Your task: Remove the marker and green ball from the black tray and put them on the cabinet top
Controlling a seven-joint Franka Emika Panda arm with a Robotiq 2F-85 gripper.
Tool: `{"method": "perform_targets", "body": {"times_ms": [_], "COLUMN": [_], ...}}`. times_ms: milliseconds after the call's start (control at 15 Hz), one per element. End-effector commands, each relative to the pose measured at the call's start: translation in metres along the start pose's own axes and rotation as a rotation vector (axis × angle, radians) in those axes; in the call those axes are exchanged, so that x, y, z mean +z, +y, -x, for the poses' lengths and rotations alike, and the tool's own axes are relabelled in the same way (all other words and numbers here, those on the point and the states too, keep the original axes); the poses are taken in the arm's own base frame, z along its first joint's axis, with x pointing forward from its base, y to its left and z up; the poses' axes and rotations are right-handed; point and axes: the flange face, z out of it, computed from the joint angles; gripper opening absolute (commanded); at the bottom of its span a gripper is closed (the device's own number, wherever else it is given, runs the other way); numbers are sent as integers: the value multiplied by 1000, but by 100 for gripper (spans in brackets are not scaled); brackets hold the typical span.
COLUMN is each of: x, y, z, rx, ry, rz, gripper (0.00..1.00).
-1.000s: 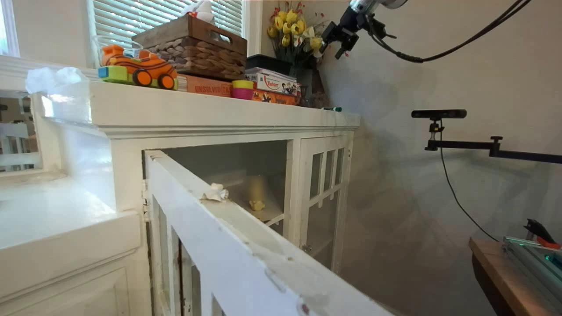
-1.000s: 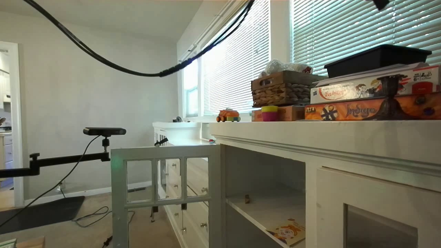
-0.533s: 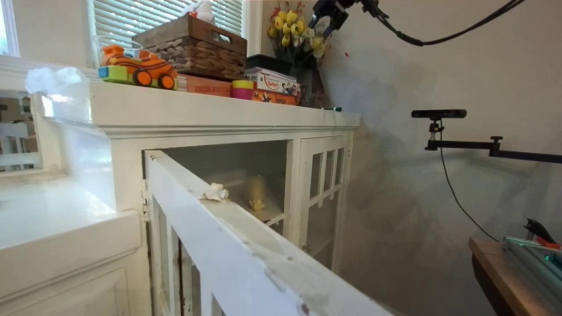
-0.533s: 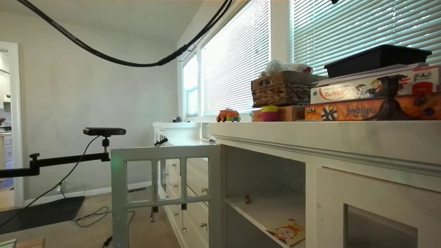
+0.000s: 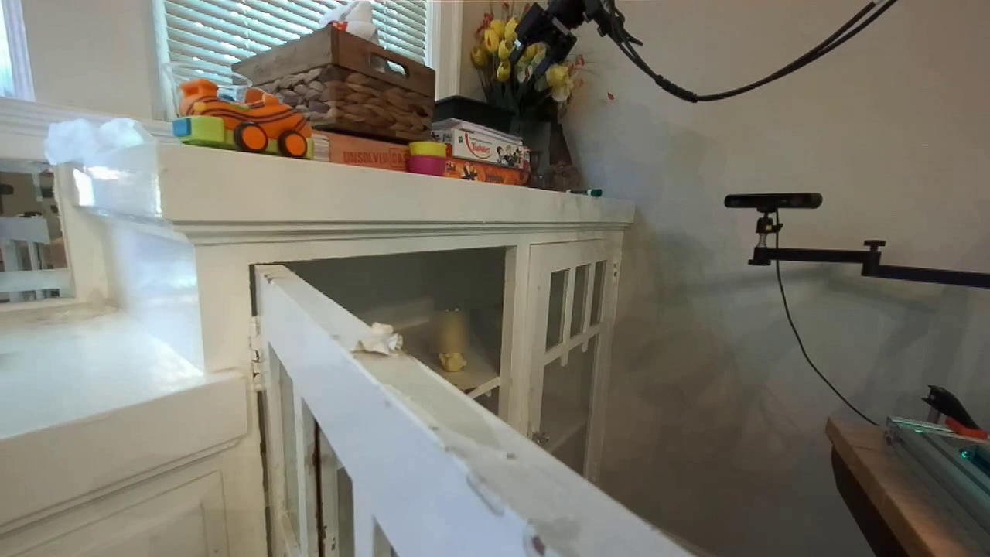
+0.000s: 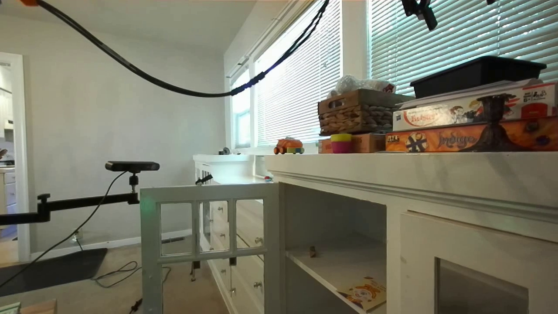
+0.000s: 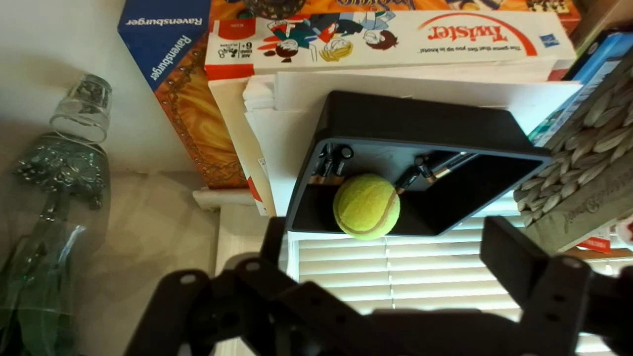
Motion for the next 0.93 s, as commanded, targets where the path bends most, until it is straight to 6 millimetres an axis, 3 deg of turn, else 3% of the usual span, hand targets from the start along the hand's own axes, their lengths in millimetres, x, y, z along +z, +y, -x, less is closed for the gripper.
{"method": "perform_targets", "body": {"times_ms": [0, 67, 200, 467, 867], "x": [27, 18, 28, 24, 52], "y": [-4, -3, -3, -2, 10], "z": [-22, -7, -6, -7, -18], "rx": [1, -7, -9, -7, 26], "ry": [6, 1, -5, -1, -9], "rz": [31, 8, 9, 12, 27], "gripper": [100, 100, 100, 100, 100]}}
